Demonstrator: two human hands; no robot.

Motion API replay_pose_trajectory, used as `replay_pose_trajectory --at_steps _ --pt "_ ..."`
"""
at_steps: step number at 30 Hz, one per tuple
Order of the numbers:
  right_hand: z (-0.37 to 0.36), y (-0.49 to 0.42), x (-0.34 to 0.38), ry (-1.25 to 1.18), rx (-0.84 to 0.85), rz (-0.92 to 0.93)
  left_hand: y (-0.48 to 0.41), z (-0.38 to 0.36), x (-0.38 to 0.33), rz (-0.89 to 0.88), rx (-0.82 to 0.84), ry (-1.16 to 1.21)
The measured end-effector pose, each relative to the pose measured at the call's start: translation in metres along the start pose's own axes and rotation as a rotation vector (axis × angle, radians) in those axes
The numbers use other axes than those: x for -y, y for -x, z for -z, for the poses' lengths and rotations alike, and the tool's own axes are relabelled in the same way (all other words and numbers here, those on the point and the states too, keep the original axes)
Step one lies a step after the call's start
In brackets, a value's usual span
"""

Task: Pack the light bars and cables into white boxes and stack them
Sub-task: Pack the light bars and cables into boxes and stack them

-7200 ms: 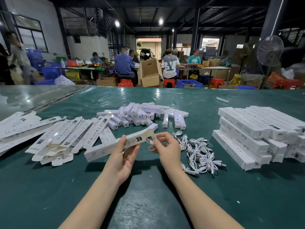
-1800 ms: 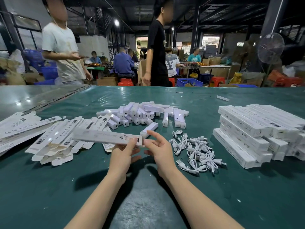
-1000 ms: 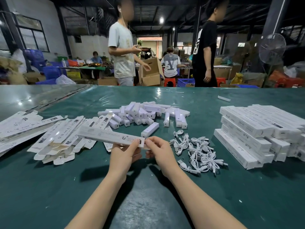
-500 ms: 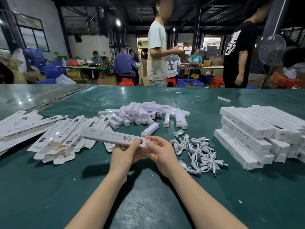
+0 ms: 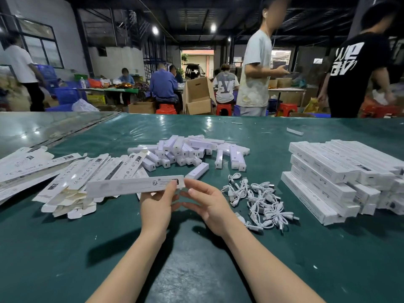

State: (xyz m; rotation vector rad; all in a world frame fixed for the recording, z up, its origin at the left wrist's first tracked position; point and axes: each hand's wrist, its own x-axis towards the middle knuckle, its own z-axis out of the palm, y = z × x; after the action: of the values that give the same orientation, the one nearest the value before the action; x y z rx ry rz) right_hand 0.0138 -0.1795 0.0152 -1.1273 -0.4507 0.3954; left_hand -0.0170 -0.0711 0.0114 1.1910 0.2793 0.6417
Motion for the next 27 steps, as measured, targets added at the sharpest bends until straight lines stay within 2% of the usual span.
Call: replay_pose_trajectory --at_steps 4,7,12,16,21,24,27 --pt "0.0 0.001 0.0 -0.14 0.205 -0.11 0.0 0.002 -0.002 0.002 -0.043 0.08" --pt "0.001 0.001 0.001 -0.161 0.228 -0.13 0.001 0.005 -0.003 0.023 -0.012 0.1" --pt "-0.004 -0.005 -0.009 -0.054 -0.105 0.061 0.006 -0.002 0.0 0.049 0.086 -0.022" --pt "-0.003 -0.005 -0.009 -0.015 -0.227 0.12 0.007 -0.006 -0.001 0.106 0.087 -0.065" --pt "0.009 -0.006 0.005 -0.282 -0.387 0.127 -0.01 0.008 -0.013 0.152 -0.046 0.103" --pt "0.008 -0.003 0.012 -0.411 -0.234 0.094 -0.012 0.013 -0.013 0.172 -0.05 0.151" --pt "0.003 0.0 0.013 -0.357 -0.063 0.086 -0.01 0.011 -0.013 0.243 -0.072 0.225"
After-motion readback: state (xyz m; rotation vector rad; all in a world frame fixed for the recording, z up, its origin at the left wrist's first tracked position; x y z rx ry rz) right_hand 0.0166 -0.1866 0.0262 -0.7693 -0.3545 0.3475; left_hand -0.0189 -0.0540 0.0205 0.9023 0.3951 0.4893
